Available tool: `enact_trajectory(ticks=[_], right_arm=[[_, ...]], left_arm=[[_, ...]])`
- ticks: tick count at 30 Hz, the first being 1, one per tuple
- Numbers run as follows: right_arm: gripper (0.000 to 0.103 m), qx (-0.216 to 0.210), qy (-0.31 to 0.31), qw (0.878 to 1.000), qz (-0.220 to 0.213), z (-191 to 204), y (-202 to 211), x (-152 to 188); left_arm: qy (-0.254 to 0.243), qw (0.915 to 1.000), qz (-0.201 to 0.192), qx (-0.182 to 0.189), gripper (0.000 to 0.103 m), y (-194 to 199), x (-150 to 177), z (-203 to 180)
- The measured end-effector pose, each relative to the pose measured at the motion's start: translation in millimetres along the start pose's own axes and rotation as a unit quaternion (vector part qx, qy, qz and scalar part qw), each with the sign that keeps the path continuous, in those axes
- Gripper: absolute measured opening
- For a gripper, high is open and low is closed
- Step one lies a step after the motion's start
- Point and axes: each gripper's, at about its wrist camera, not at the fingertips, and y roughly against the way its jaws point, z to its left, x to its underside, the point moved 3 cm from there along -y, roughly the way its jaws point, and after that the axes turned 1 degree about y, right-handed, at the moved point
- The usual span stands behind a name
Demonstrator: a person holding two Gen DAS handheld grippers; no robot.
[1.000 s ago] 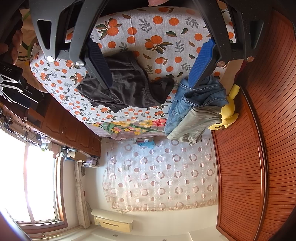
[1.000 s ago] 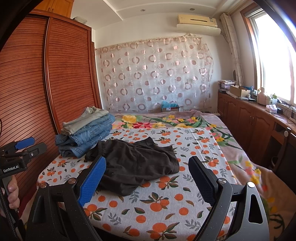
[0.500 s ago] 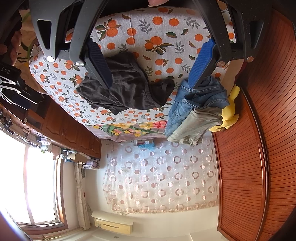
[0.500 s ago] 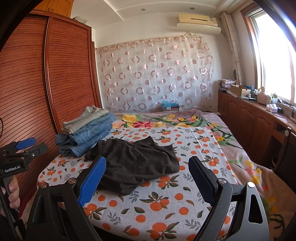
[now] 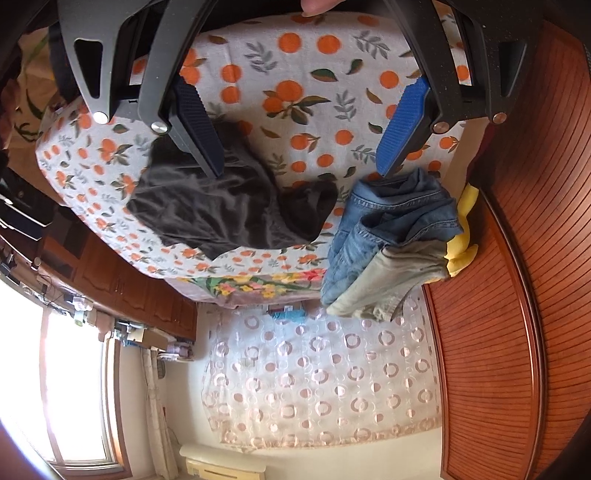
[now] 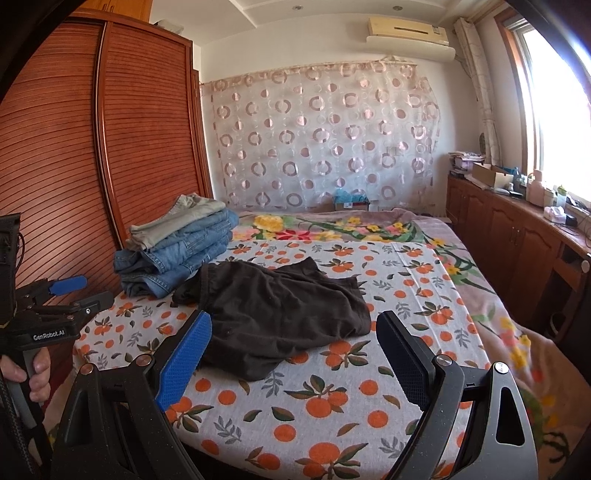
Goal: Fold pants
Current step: 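Move both grippers toward the crumpled black pants on the bed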
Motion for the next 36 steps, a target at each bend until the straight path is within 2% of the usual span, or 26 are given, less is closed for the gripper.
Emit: enact_trajectory(ticks=[6, 10, 18, 21, 27, 36], right_arm=[[0.092, -0.010, 0.018, 1.000, 0.015, 2, -17, -2], [0.092, -0.025, 0.031, 0.999, 0.023, 8, -32, -2], [0.091, -0.069, 0.064, 0.994, 0.056, 28, -72, -1], [0.088, -0.087, 0.073, 0.991, 0.068, 34, -84, -1], [0.075, -0.124, 0.092, 0.983, 0.095, 48, -108, 0], [0.034, -0.175, 0.126, 0.965, 0.148, 62, -131, 12]], left_arm=[[-0.014, 0.9997, 0.019, -0.004, 0.085, -32, 3, 19], [-0.027, 0.9985, 0.047, -0.007, 0.085, -57, 8, 25], [-0.030, 0.9958, 0.085, 0.017, 0.085, -93, 17, 35], [-0.028, 0.9949, 0.094, 0.023, 0.085, -101, 20, 38], [-0.050, 0.9931, 0.106, -0.005, 0.085, -112, 23, 48], [-0.043, 0.9928, 0.111, 0.007, 0.085, -111, 24, 60]])
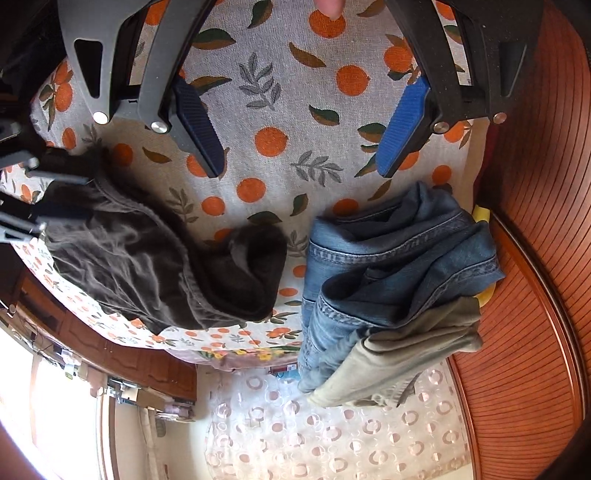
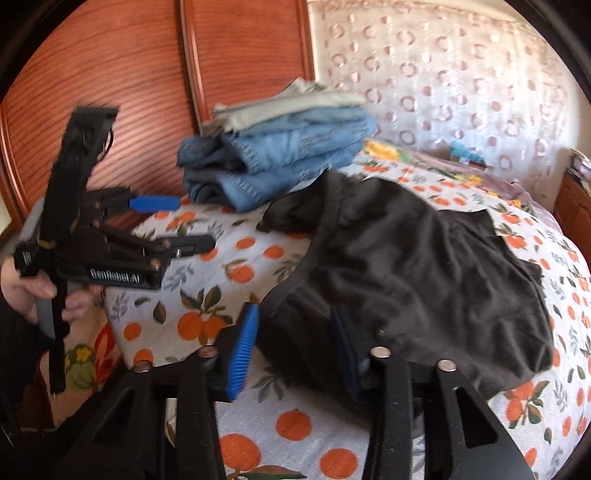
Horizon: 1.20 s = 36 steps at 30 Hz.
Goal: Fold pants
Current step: 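Move both grippers toward the crumpled black pants on the bed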
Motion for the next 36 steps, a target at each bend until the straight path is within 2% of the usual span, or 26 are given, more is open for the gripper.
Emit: enact_trajectory(ticks=[2, 5, 11, 20, 23, 26, 30, 33, 36], right_arm=[[0.017, 0.000, 0.004, 1.000, 0.013, 1, -3, 2], [0.006, -0.004, 0.009, 1.000, 0.008, -4, 6, 4], [0.004, 0.006, -0.038, 0.999, -0.034, -35, 45, 1], [0.003, 0.097, -0.085, 0.989, -0.079, -103, 134, 19], [0.003, 0.131, -0.103, 0.982, -0.089, -122, 164, 30], [0.003, 0.167, -0.120, 0.974, -0.098, -136, 190, 44], [0.003, 0.194, -0.149, 0.965, -0.098, -150, 214, 70], [0.003, 0.203, -0.164, 0.962, -0.082, -150, 214, 88], [0.003, 0.206, -0.170, 0.961, -0.066, -146, 211, 99]], left_arm=[[-0.001, 1.0000, 0.000, -0.001, 0.085, 1, 0, 0], [-0.006, 1.0000, -0.001, -0.003, 0.085, 2, -2, -2], [-0.003, 0.9989, -0.019, 0.043, 0.085, 9, -6, -13], [0.001, 0.9958, -0.029, 0.087, 0.084, 11, -23, -28], [0.000, 0.9944, -0.033, 0.101, 0.079, 12, -27, -34], [-0.003, 0.9944, -0.035, 0.100, 0.075, 13, -28, -40], [-0.012, 0.9935, -0.030, 0.109, 0.073, 10, -25, -48], [-0.021, 0.9926, -0.022, 0.118, 0.073, 6, -21, -57], [-0.030, 0.9917, -0.013, 0.124, 0.068, 0, -19, -66]])
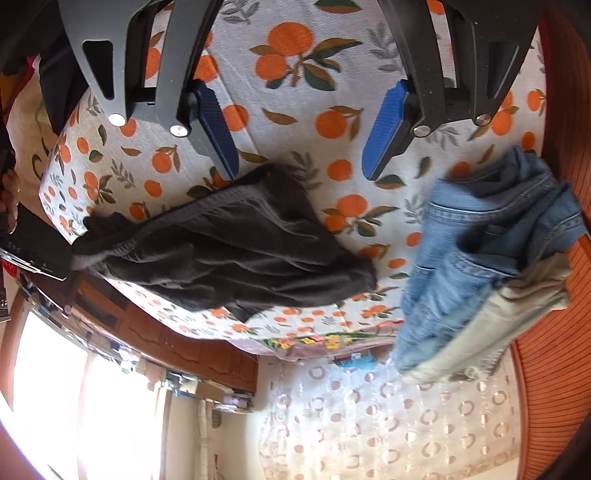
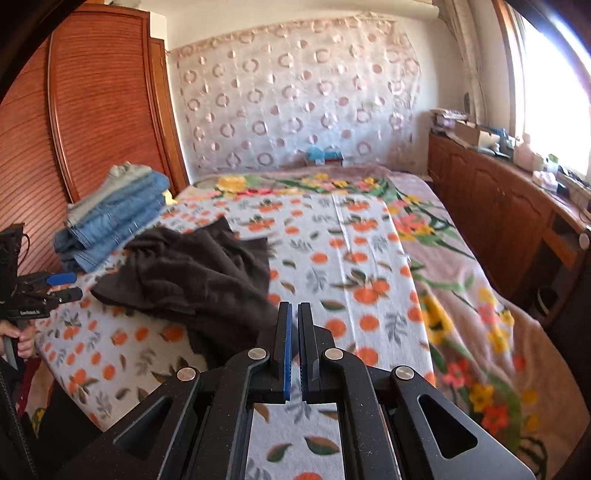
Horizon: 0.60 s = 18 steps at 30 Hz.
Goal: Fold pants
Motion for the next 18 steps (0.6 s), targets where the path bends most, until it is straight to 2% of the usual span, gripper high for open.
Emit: enact_trajectory(ticks=[5, 7, 8, 10, 11, 13, 18], right_arm=[[0.003, 0.002, 0.000, 1.000, 0.021, 3, 2, -5], [0.005, 0.002, 0.006, 1.000, 0.021, 9, 0, -19], [0.006, 0.003, 0.010, 1.000, 0.020, 12, -3, -21], [0.007, -0.001, 0.012, 1.000, 0.017, 13, -7, -23], [0.008, -0.002, 0.013, 1.000, 0.016, 14, -9, -22], [0.010, -0.004, 0.017, 1.000, 0.011, 17, -16, -21], [0.015, -0.015, 0.023, 1.000, 0.009, 27, -25, -21]], left_arm=[[-0.021, 0.9996, 0.018, 0.006, 0.055, -14, -1, -13], [-0.031, 0.9991, 0.028, -0.003, 0.043, -21, -4, -16], [-0.032, 0.9991, 0.028, -0.006, 0.040, -22, -5, -16], [-0.031, 0.9991, 0.026, -0.007, 0.025, -25, -10, -15], [-0.029, 0.9993, 0.022, -0.004, 0.022, -25, -17, -15], [-0.026, 0.9996, 0.012, -0.002, 0.009, -24, -28, -15], [-0.012, 0.9995, -0.029, 0.007, 0.007, -11, -64, -17]])
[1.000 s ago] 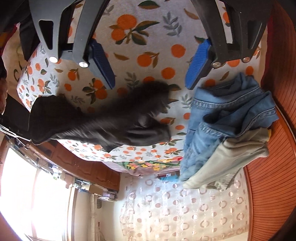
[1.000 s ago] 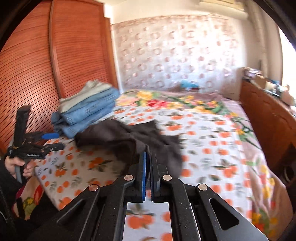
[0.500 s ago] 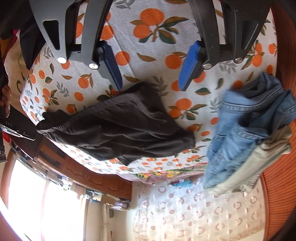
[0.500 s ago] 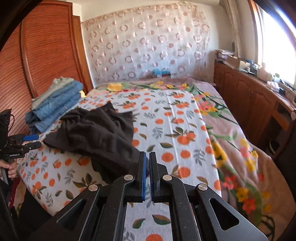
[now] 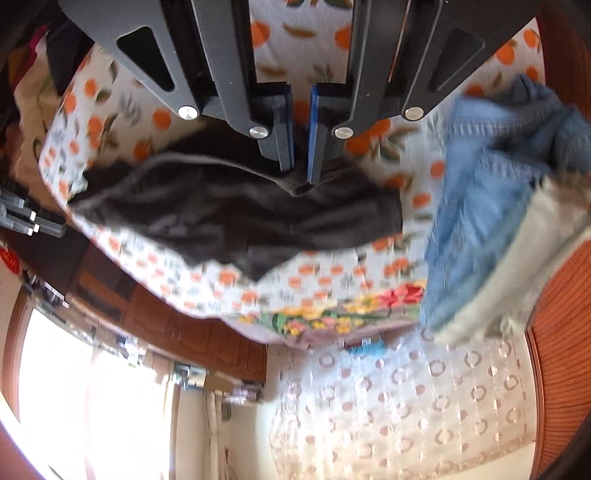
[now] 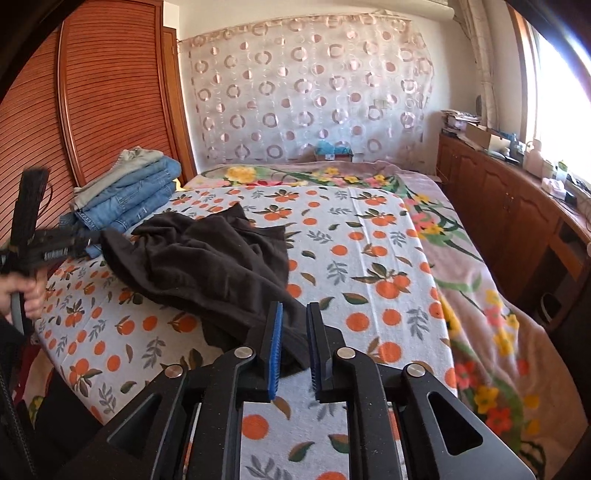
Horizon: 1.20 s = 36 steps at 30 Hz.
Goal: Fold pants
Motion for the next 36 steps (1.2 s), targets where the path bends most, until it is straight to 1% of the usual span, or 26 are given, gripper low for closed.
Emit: enact_trajectory(ticks=[2, 6, 9, 12, 13, 17, 19, 22, 29, 33, 36], right_arm=[[0.023, -0.006, 0.002, 1.000, 0.000, 4, -3, -3], [0.028, -0.021, 0.015, 1.000, -0.004, 17, -10, -9], [0.030, -0.037, 0.025, 0.999, -0.006, 29, -15, -16], [0.033, -0.059, 0.040, 0.997, -0.007, 46, -25, -22], [0.033, -0.069, 0.046, 0.997, -0.007, 53, -30, -24], [0.034, -0.097, 0.069, 0.993, 0.000, 78, -47, -30], [0.034, -0.113, 0.080, 0.990, 0.005, 91, -57, -31], [0.035, -0.136, 0.098, 0.986, 0.017, 109, -73, -32], [0.035, -0.170, 0.139, 0.974, 0.048, 144, -109, -33], [0.035, -0.187, 0.153, 0.968, 0.061, 163, -124, -32], [0.035, -0.194, 0.163, 0.965, 0.071, 175, -136, -32]], left_arm=[[0.004, 1.0000, -0.008, -0.004, 0.007, 2, -10, 1], [0.009, 0.9998, -0.016, -0.011, 0.007, 2, -22, 4], [0.014, 0.9998, -0.010, -0.010, 0.007, 0, -21, 6], [0.019, 0.9998, 0.002, -0.011, 0.008, 2, -12, 8], [0.022, 0.9997, 0.006, -0.008, 0.012, 2, -9, 9], [0.031, 0.9993, 0.017, -0.007, 0.022, 8, 9, 18], [0.036, 0.9991, 0.021, -0.005, 0.030, 14, 21, 23], [0.037, 0.9990, 0.024, -0.002, 0.036, 23, 35, 28], [0.050, 0.9983, 0.029, -0.011, 0.042, 40, 63, 44], [0.060, 0.9976, 0.030, -0.018, 0.045, 45, 75, 56], [0.070, 0.9969, 0.028, -0.023, 0.046, 47, 79, 64]])
